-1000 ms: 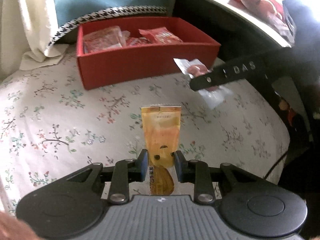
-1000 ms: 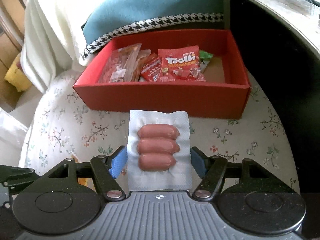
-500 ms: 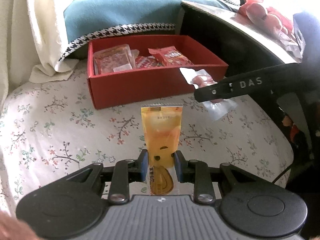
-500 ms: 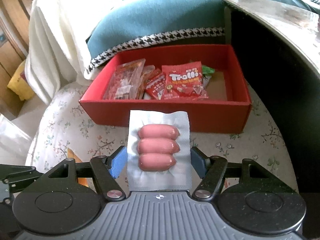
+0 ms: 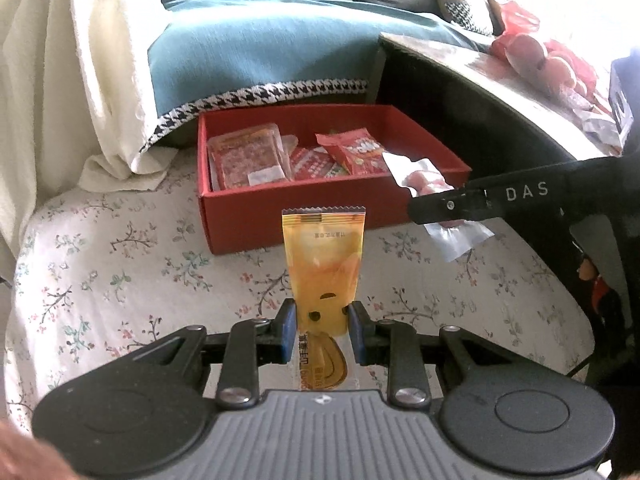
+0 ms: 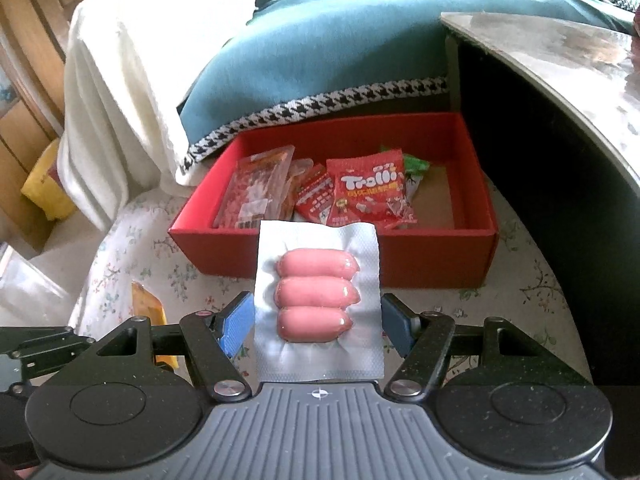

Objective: Organize snacks
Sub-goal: 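Lift both held items and carry them over the red box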

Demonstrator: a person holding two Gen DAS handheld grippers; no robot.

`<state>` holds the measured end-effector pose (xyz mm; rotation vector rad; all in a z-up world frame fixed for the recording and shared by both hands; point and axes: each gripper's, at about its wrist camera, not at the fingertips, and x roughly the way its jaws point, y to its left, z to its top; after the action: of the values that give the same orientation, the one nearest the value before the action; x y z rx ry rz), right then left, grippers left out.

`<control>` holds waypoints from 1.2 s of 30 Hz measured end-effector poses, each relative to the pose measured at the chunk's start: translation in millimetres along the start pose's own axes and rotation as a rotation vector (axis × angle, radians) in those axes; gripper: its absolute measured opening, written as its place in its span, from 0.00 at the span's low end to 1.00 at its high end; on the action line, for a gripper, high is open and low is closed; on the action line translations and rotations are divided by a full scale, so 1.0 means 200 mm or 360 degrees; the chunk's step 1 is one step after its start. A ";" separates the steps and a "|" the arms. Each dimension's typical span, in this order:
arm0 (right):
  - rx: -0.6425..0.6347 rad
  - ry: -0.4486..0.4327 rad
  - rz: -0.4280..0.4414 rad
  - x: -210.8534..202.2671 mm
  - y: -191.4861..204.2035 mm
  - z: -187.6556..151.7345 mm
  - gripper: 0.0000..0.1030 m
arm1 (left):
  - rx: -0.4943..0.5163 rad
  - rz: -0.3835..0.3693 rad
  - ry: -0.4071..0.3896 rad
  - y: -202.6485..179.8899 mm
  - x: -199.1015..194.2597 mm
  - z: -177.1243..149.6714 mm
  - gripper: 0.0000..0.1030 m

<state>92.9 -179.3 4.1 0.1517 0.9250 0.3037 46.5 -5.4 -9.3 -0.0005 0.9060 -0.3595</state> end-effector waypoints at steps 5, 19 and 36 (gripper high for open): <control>0.0005 -0.0040 0.0014 0.00 0.00 0.01 0.72 | -0.0007 0.0024 -0.0037 0.01 -0.01 0.02 0.21; 0.0024 -0.0140 0.0023 -0.01 -0.02 0.10 0.72 | -0.0041 0.0087 -0.0187 0.03 -0.02 0.19 0.21; 0.0026 -0.0256 0.0017 0.01 -0.04 0.26 0.72 | -0.0098 0.0164 -0.0332 0.08 0.08 0.42 0.21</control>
<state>137.6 -186.9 31.1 0.1931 0.7679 0.2894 124.0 -8.0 27.9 -0.0468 0.7073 -0.2306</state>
